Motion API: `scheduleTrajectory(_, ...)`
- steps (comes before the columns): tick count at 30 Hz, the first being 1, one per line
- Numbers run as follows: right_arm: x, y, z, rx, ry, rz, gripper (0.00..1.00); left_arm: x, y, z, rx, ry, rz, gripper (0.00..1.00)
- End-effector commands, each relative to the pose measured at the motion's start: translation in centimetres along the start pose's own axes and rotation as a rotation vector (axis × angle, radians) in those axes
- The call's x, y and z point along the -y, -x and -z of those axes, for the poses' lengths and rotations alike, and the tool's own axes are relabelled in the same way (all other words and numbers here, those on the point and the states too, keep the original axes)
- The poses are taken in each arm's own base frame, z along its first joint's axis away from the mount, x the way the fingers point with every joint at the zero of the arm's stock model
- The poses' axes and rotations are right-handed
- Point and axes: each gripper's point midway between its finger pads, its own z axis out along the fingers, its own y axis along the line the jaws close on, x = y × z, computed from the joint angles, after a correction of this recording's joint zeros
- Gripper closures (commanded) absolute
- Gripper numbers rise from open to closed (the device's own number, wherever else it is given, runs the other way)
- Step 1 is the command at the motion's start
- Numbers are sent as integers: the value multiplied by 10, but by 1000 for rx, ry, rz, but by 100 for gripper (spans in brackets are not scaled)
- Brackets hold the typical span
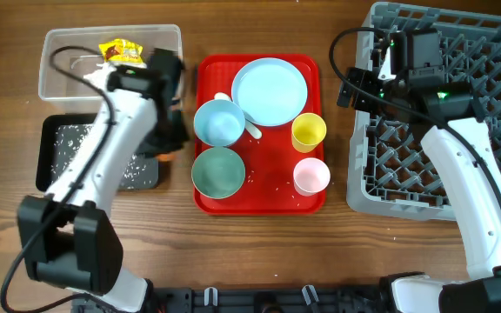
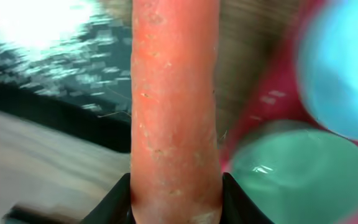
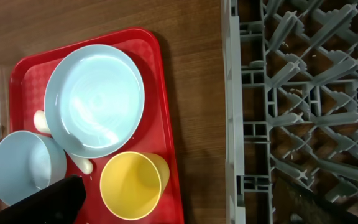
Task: Sort waste into correct bins and load items into the dishwasher rack
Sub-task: 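Grasp the carrot with the left gripper and drop it on the black tray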
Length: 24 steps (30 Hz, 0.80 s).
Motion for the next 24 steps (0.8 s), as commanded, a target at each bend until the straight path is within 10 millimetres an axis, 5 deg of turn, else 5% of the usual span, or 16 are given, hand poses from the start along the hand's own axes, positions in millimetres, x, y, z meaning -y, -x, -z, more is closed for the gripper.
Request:
scheduleTrajectory(1,3,3,-2,5,-22,13,0,-61,13,-5,2,83,142,93)
scheduleTrajectory(4,3,3,-2,5,-22,13,0,-96,22,-31,-5,74,285,93)
scheduleTrajectory(10,4,2,-2,0,-24,13,0,-83,41,-86,79,-102,371,85)
scheduleTrajectory(18,4,0,-2,-7,-26,14,0,-84,37,-90,71,-98,369,56)
scheduleTrajectory(22,4,0,-2,-7,-26,14,0,-85,32,-90,51,-89,363,31)
scheduleTrajectory(24,4,0,-2,-7,-26,14,0,-85,32,-90,51,-89,363,31)
